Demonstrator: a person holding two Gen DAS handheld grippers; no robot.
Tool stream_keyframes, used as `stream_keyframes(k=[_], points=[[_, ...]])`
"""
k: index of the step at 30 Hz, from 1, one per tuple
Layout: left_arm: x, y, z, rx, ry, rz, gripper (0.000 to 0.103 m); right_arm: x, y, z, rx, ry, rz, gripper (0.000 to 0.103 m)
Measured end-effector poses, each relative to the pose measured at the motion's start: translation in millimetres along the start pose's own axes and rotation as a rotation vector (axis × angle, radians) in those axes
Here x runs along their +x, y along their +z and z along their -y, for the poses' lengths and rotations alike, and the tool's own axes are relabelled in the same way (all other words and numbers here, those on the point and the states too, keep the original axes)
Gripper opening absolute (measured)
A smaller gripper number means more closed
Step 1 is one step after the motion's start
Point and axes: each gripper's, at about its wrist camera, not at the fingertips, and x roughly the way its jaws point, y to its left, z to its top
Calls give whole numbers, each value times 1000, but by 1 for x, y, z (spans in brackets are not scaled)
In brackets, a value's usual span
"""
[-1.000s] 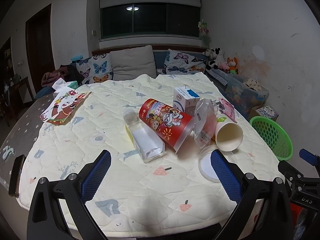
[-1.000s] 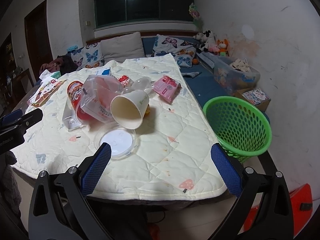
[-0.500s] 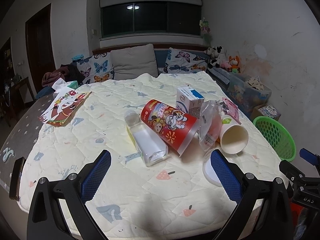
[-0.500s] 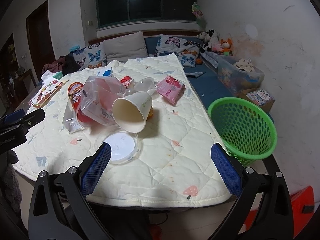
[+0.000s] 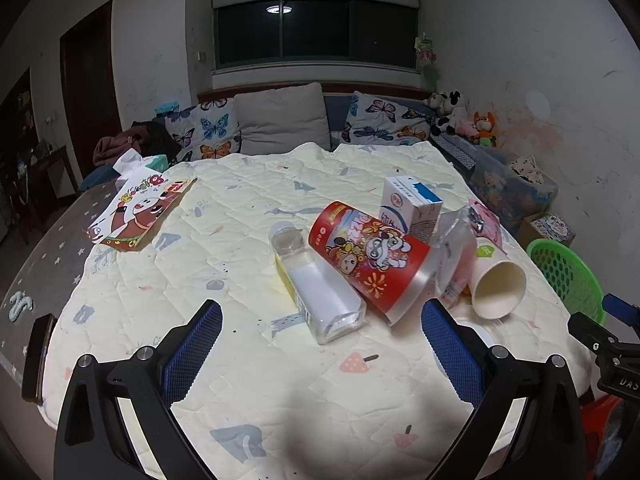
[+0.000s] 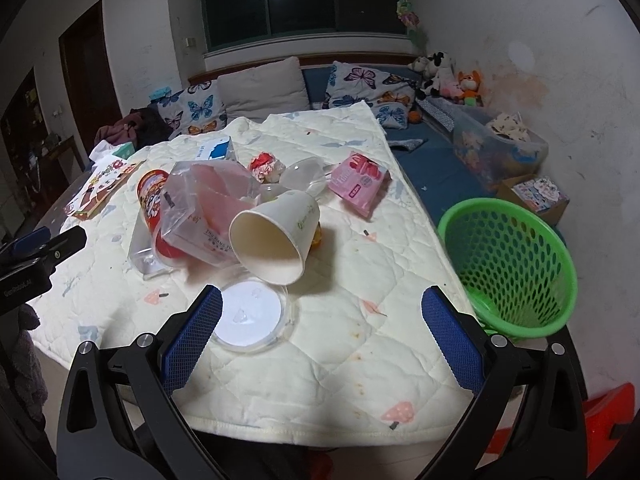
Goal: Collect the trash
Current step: 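Reach the right gripper toward the white paper cup and clear bag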
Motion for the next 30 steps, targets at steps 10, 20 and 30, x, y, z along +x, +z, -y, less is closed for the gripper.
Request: stream_keyframes(k=[10,20,30], points=[[17,16,-9,-20,15,-22,97,14,20,-12,-50,58,2,99],[36,25,-27,-57,66,-47,97,37,48,-50,-147,188,7,96],[45,25,-43,-86,96,-67,97,81,80,-58,-165,362,-59,97]])
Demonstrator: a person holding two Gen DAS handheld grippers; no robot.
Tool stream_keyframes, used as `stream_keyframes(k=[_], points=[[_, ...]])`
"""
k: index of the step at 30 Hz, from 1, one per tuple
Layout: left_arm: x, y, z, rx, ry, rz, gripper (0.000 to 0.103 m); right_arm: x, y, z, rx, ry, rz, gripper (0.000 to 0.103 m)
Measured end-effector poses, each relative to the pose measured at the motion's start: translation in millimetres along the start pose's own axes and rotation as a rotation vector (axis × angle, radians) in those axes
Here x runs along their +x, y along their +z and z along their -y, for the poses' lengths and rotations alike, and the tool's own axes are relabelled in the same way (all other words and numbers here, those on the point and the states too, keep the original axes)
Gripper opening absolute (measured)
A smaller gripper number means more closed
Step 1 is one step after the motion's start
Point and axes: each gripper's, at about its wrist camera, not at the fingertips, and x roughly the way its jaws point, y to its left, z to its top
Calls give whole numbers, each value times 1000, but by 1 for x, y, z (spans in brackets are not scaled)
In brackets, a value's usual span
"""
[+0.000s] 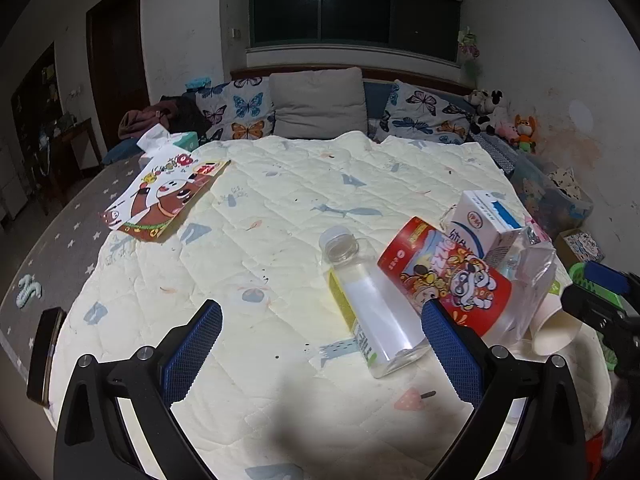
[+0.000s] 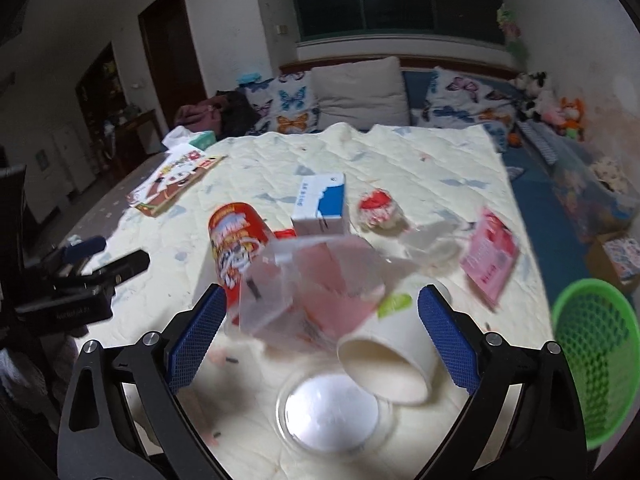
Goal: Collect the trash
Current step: 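Reach the right gripper toward the white paper cup and clear bag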
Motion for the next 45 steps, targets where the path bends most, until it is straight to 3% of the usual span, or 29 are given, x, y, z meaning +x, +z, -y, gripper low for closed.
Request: stream_keyframes(k=[10,17,25,33,40,45], points=[[9,-2,-3,-4,21,-19,97,40,14,12,-23,166,-105,99],[13,-1,-7,-17,25,-34,97,54,20,18,-23,222,-152,99],[17,-3,-6,-18,31,-48,97,52,20,22,-24,204,-128,97],[16,-5,-3,-6,18,-47,97,40,15,19,-25,208,-104,75],[10,-5,3,8,-1,-34,97,36,16,21,-17,205,-103,76],[0,-6,15,53,-68,-2,96,24,17,25,12,241,-87,81]])
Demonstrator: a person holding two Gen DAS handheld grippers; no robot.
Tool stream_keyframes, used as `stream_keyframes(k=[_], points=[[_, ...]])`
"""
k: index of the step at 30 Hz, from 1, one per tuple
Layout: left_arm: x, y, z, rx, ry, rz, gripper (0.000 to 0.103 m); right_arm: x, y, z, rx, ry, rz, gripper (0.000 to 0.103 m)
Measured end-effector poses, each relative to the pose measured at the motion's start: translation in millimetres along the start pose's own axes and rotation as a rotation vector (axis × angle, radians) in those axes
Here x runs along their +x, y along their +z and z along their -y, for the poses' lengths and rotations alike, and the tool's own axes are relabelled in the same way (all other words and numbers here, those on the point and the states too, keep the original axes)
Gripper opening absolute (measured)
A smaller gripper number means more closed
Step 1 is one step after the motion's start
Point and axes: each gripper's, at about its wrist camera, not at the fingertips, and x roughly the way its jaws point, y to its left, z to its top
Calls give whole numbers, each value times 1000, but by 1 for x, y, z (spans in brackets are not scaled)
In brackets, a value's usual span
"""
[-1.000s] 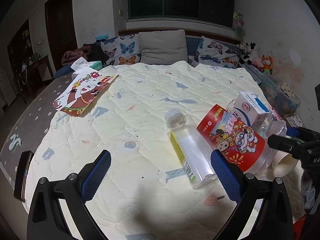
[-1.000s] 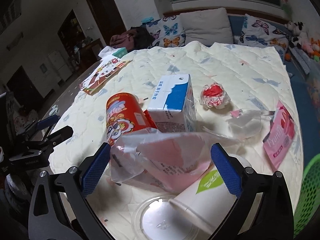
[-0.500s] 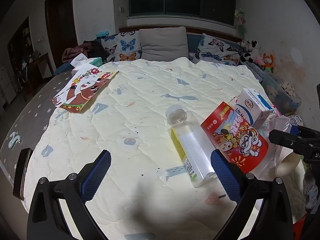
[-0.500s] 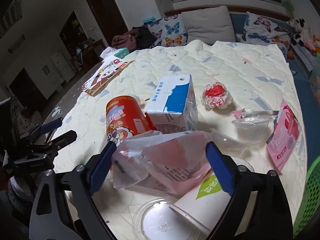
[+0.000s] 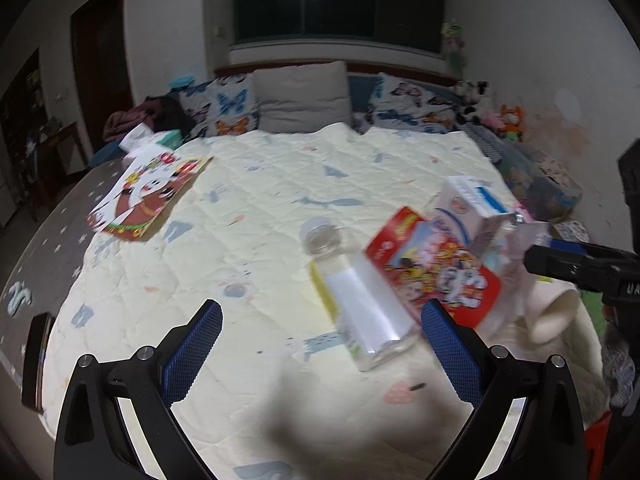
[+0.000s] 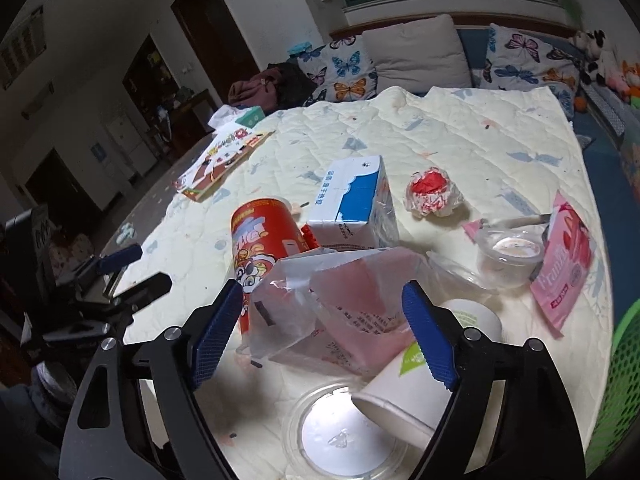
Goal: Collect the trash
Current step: 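Reach the right gripper toward the white paper cup and clear bag, then grasp the white paper cup with the right gripper while the left gripper grasps the clear bag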
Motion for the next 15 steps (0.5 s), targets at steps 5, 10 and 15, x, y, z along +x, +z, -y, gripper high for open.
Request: stream_keyframes(k=[5,10,15], points=[[-7,3,23,71,-129,22,88,-23,-2,-3,-5,-44,52,82],[2,11,54,143,-283,-16,79,-41,-6,7,-14,-163,88,82],[13,18,86,238,-340,-25,73,-53,-13,33,53,-227,93,82]])
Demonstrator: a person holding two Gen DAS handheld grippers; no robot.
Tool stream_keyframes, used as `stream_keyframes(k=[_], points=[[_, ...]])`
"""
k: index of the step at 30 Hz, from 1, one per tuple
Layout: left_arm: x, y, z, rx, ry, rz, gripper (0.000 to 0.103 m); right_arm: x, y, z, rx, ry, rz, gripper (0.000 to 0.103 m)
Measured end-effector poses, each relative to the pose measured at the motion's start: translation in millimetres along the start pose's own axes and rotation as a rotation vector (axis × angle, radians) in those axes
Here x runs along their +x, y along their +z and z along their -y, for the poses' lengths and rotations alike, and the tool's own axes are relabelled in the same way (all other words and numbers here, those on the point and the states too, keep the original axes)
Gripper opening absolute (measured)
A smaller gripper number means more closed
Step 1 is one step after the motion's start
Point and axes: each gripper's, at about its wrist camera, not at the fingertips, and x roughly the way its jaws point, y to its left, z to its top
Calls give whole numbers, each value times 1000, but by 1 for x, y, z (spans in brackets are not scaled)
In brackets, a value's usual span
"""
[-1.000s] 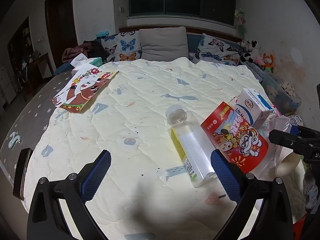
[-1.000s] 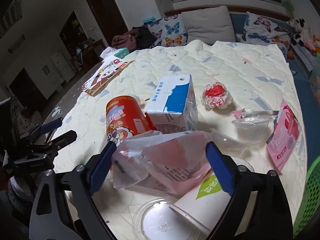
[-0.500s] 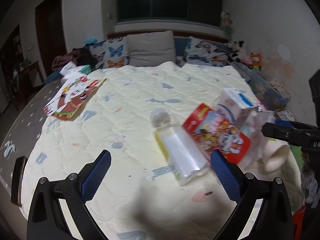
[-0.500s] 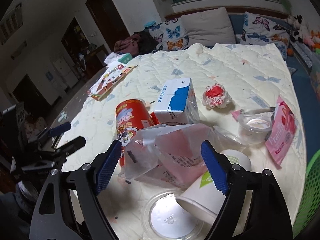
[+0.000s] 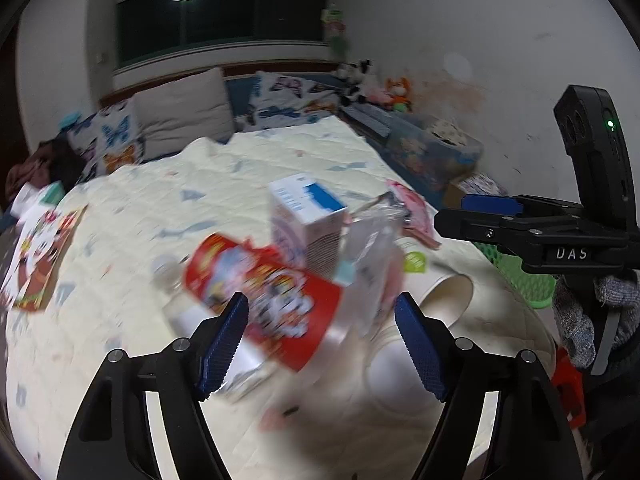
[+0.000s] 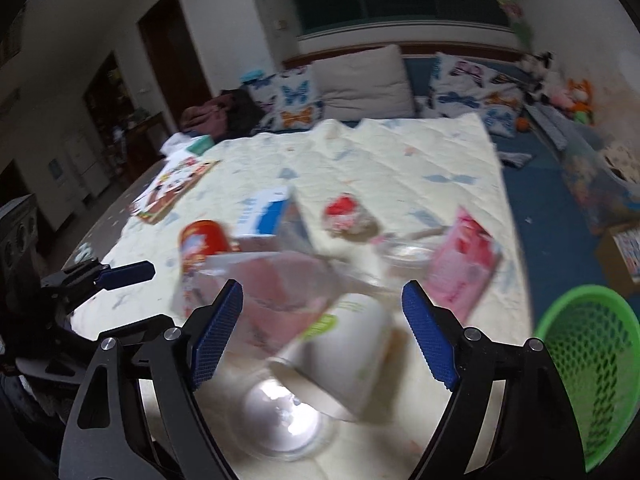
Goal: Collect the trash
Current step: 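Grasp the white paper cup with the right gripper while the left gripper grasps the clear bag, then carry the cup and bag to the green basket and open both grippers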
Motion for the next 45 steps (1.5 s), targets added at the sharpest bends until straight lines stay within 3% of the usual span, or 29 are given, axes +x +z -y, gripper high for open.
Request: stream_keyframes(k=[9,14,19,25,28,33,40,45], points=[[39,20,15,54,-71,-63,53,-7,-20,24,61,-30,-20,82],[48,19,12,32,-105,-79,27,0,-29,28,125,21,-65,82],[44,17,13,31,-109,-62,18,23,-28,41,261,90,-131,82],[35,16,11,15,-114,-40,17,54,-31,54,444,201,-221,81],[35,14,9,7,-118,-41,17,64,-36,56,505,250,-260,75],[28,14,8,9,-117,-29,17,50,-36,52,510,264,-241,68],[10,20,8,-16,-149,3,17,5,-34,51,457,226,-157,68],[-2,28,25,16,-175,31,17,-29,-37,67,429,124,-80,68]])
